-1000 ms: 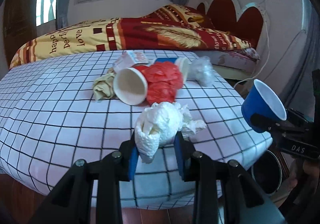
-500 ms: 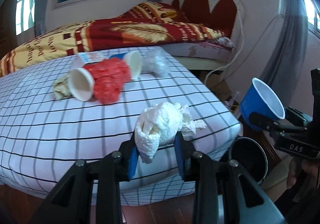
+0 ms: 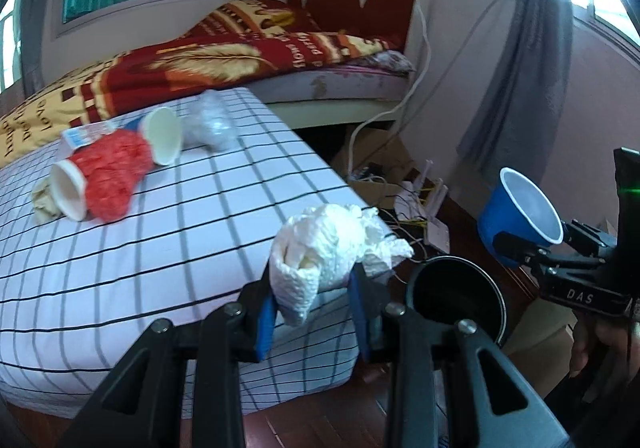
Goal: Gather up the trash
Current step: 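Carry both items over the black bin and open both tools to drop them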
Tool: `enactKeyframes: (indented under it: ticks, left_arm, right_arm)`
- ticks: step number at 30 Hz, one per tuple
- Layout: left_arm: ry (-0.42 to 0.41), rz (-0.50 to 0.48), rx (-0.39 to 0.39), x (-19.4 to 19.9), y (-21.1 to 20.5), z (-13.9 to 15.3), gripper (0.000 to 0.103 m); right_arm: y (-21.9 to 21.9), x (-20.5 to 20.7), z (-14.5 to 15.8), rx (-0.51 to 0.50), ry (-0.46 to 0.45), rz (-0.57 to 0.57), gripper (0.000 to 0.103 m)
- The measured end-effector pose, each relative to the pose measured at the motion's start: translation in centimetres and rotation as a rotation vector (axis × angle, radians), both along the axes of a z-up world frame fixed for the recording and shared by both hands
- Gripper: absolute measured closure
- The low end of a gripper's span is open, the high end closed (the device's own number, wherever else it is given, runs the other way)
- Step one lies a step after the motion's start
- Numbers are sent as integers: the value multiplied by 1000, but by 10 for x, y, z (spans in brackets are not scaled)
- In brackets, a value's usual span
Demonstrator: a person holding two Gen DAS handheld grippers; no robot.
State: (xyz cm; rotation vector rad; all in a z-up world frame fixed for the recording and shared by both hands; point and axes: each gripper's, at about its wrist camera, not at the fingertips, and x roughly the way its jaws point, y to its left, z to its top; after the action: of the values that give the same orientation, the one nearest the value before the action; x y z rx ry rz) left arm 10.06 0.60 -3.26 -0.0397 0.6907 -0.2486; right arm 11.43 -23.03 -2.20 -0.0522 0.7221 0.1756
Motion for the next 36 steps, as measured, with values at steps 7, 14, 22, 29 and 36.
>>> enactKeyframes:
  ticks: [7, 14, 22, 29, 36]
  left_arm:
    - [21, -81, -5, 3, -36, -9, 70]
    - [50, -173, -3, 7, -79, -20, 70]
    - [88, -272, 17, 15, -124, -38, 70]
    - [135, -365, 47, 29, -160, -62, 70]
    - [232, -437, 60, 48, -185, -96, 70]
  right_arm:
    - [-34, -8, -16, -14, 34, -69, 28]
    - [-71, -20, -36, -35, 77, -147, 28]
    - [-105, -30, -59, -37, 117, -193, 28]
    - [-122, -26, -92, -38, 175, -189, 27]
    - [-128, -10, -134, -72, 256, -138, 27]
